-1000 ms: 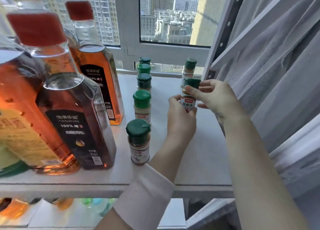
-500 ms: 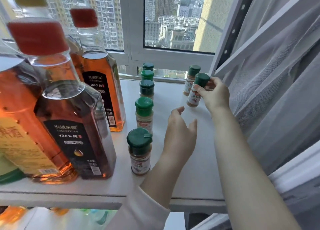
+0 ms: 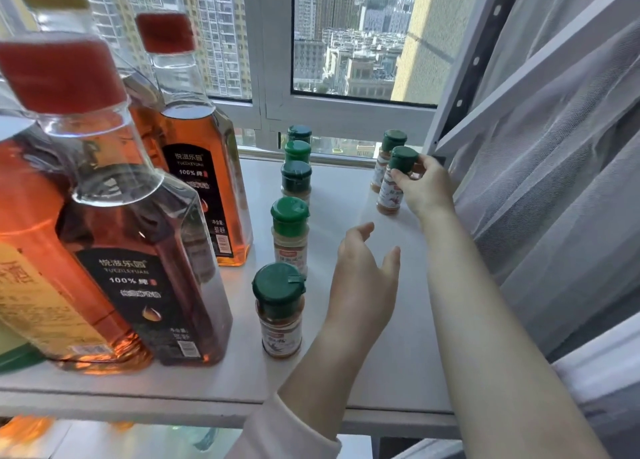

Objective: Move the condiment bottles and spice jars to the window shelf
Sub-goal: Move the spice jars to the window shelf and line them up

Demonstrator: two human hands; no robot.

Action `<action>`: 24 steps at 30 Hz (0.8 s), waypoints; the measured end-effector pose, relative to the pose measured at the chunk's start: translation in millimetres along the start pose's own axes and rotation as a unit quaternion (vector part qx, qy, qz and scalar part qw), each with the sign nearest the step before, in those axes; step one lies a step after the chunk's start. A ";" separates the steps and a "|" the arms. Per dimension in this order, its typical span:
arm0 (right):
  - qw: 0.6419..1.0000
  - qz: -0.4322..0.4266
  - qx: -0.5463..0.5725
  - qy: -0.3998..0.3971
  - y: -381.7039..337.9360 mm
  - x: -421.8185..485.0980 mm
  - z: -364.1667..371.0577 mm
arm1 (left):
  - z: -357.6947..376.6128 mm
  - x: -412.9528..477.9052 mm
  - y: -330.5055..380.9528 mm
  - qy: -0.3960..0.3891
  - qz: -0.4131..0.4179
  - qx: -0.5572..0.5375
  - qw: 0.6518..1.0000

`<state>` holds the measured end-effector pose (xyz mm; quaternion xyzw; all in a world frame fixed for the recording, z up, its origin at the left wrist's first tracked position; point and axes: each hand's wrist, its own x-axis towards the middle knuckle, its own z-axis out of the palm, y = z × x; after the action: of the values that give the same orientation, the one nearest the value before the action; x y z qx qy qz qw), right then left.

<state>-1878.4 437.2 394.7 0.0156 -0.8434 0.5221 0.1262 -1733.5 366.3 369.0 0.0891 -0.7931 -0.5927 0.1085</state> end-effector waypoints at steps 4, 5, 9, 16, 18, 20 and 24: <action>0.999 0.025 0.019 -0.017 1.7 -4.6 4.2 | -2.4 -0.4 0.8 0.003 -0.003 0.001 1.000; 0.999 0.029 0.025 -0.010 2.1 -6.9 4.3 | -3.1 -1.0 1.4 0.003 -0.001 0.002 1.000; 0.999 0.018 0.028 0.036 -1.4 -28.1 -9.4 | -6.6 -11.0 4.9 0.006 0.019 0.013 1.000; 0.997 -0.042 -0.025 0.057 0.1 -112.7 -32.3 | -19.8 -65.2 8.5 0.014 0.083 0.052 0.995; 0.996 -0.054 -0.049 0.056 3.5 -140.1 -35.2 | -25.4 -85.7 3.8 0.015 0.107 0.067 0.992; 0.995 -0.053 -0.066 0.059 6.8 -168.0 -37.5 | -31.9 -106.5 -4.3 0.018 0.133 0.084 0.987; 0.993 -0.079 -0.066 0.059 11.7 -227.1 -41.0 | -48.4 -149.3 -23.6 0.030 0.192 0.106 0.975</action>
<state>-1652.4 454.8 349.8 0.0425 -0.8631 0.4539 0.2174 -1576.4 355.4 349.7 -0.0365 -0.8502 -0.4702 0.2341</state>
